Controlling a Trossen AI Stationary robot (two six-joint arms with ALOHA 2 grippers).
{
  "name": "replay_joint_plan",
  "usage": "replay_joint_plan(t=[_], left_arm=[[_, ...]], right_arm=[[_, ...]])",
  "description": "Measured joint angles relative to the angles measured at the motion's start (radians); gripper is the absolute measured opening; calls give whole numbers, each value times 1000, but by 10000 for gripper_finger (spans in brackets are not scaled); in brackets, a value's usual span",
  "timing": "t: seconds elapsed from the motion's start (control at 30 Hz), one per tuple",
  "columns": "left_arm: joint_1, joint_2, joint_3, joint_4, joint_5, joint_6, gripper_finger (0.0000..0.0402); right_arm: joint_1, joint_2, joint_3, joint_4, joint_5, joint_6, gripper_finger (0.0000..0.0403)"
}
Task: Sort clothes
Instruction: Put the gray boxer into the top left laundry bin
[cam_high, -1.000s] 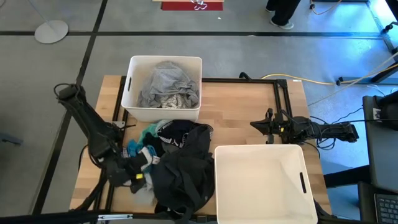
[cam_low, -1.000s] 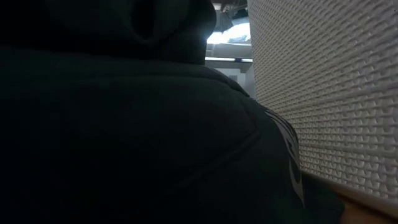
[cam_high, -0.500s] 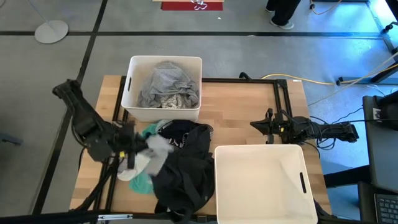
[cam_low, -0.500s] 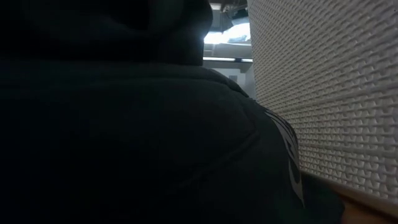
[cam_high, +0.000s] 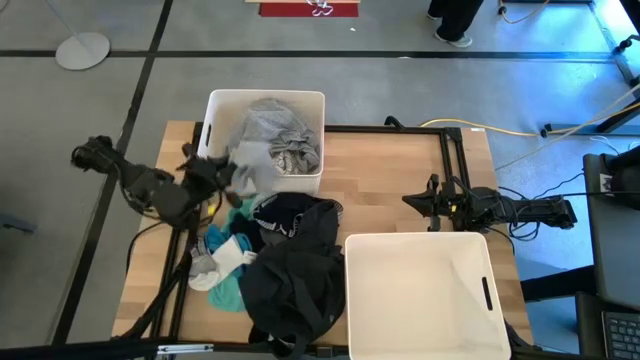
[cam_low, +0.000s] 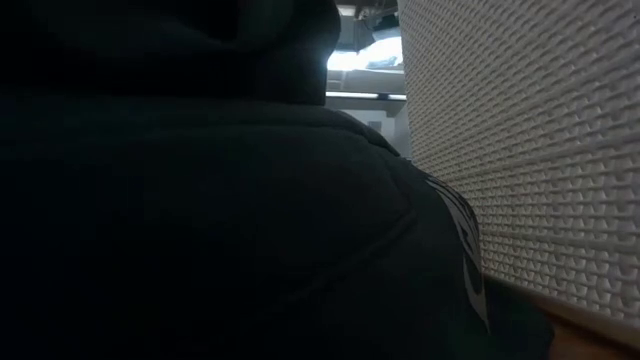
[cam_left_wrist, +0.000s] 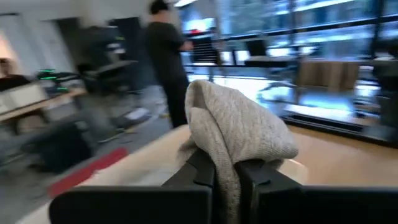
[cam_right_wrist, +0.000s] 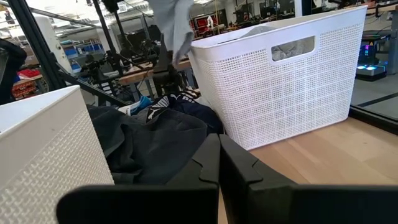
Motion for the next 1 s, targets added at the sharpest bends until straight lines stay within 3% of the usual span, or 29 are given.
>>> replay_joint_plan(t=[0.17, 0.4, 0.57, 0.7, 1.0], left_arm=[[190, 0, 0, 132, 35, 174, 18], [477, 0, 0, 201, 273, 332, 20], [690, 0, -5, 161, 432, 280, 21], [800, 2, -30, 128, 518, 205, 21], [899, 21, -100, 10, 539, 115, 24]], right_arm=[[0, 0, 0, 0, 0, 0, 3], [0, 0, 0, 0, 1, 0, 3], [0, 0, 0, 0, 1, 0, 3], [0, 0, 0, 0, 1, 0, 3], [0, 2, 0, 0, 2, 1, 3]])
